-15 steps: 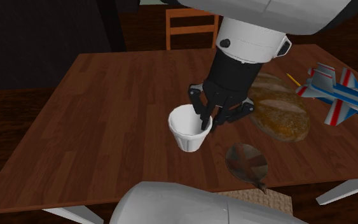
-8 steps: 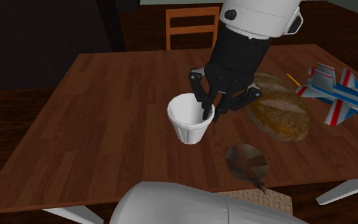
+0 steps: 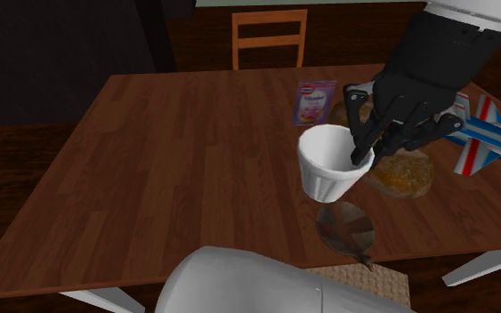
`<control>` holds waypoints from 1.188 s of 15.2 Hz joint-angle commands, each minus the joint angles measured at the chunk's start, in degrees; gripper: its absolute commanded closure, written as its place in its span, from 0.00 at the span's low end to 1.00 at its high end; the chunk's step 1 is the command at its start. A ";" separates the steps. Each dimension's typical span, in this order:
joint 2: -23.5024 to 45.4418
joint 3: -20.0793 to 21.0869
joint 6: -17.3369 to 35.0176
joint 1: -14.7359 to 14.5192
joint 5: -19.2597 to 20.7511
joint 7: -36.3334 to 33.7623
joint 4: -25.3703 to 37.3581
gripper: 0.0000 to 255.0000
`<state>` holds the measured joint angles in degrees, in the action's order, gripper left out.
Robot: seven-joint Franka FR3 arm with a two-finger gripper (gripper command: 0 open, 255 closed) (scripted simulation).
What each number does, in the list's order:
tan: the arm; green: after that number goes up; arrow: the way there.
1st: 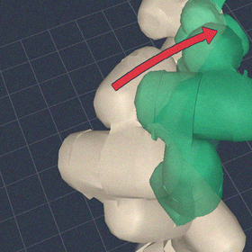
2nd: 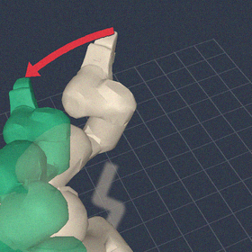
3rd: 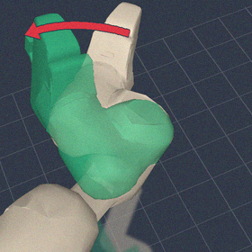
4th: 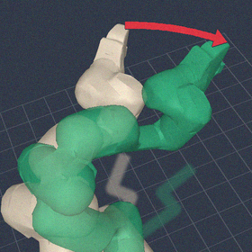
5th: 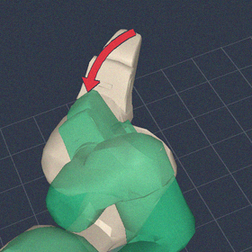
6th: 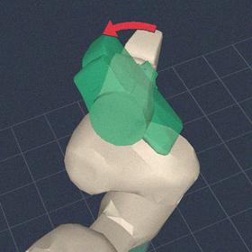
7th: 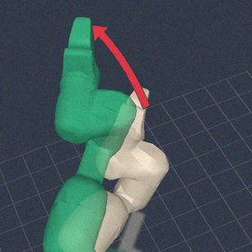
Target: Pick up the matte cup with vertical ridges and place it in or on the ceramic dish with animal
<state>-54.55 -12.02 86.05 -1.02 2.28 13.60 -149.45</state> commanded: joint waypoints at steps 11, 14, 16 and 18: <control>6.74 -9.53 3.61 2.43 7.75 8.75 3.27 1.00; 6.77 -10.08 5.88 2.63 8.25 8.85 1.03 1.00; 6.87 -10.46 7.42 2.77 8.59 8.92 -0.42 1.00; 7.04 -10.87 9.00 2.90 8.94 8.99 -1.84 1.00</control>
<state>-47.49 -22.71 94.26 1.78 11.02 22.57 -150.50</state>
